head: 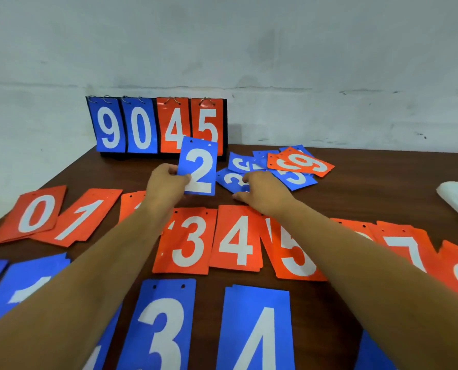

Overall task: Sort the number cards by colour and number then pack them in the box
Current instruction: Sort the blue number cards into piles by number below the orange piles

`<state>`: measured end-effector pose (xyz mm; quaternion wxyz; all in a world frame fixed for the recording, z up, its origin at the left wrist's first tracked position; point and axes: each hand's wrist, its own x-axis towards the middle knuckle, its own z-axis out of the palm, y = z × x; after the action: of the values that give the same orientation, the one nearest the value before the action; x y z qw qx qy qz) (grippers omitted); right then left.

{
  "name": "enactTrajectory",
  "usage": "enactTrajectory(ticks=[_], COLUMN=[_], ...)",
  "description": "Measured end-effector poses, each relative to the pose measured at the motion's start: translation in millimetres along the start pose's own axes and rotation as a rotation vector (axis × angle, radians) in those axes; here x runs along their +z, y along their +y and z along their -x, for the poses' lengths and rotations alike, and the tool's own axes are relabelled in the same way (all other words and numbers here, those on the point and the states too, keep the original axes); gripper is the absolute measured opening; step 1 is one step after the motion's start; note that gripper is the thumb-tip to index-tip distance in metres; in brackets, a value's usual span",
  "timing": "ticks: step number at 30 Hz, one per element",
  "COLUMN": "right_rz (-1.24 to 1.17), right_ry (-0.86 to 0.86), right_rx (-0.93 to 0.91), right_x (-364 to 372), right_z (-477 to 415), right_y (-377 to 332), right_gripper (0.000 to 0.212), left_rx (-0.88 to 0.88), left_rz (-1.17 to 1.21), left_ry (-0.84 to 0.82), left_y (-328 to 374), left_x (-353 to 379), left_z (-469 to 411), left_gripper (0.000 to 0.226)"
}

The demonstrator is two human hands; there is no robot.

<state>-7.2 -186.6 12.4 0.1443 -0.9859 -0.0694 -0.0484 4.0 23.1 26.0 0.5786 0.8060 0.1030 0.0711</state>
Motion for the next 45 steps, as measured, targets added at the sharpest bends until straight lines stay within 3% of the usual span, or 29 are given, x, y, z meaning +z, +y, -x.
enactTrajectory(ticks=[3, 10, 15, 20, 26, 29, 34, 37, 41, 45], right_rz=[0.071, 0.197, -0.083, -0.168, -0.231, -0.207, -0.199, -0.333, -0.704, -1.047], right_ry=[0.059, 0.267, 0.482, 0.432, 0.420, 0.404, 0.366, 0.436, 0.180, 0.141], right_rx=[-0.059, 0.048, 0.027, -0.119, -0.216, -0.269, -0.298, -0.123, 0.105, 0.329], right_x=[1, -21, -54, -59, -48, -39, -27, -30, -33, -29], right_z=[0, 11, 61, 130, 193, 218, 247, 250, 247, 242], right_y=[-5, -20, -48, -82, -101, -109, -127, -143, -165, -171], right_gripper=[0.030, 0.022, 0.027, 0.030, 0.029, 0.031, 0.031, 0.035, 0.029, 0.016], left_rx=[0.000, -0.108, -0.096, -0.088, 0.009, 0.070, 0.053, 0.089, 0.080, -0.054], left_rz=[0.014, 0.155, 0.276, 0.595, 0.675, 0.613, 0.446, 0.379, 0.333, 0.187], left_ry=[-0.003, -0.082, -0.209, -0.388, -0.542, -0.507, -0.273, -0.287, -0.334, -0.135], left_y=[-3, 2, 18, 32, 25, 16, 0, -13, -25, -36], left_x=[-5, -21, -36, -51, -69, -77, -97, -122, -151, -177], left_z=[0, 12, 47, 107, 179, 206, 227, 232, 239, 228], left_gripper=[0.029, 0.033, 0.035, 0.027, 0.032, 0.031, 0.029, 0.028, 0.030, 0.023])
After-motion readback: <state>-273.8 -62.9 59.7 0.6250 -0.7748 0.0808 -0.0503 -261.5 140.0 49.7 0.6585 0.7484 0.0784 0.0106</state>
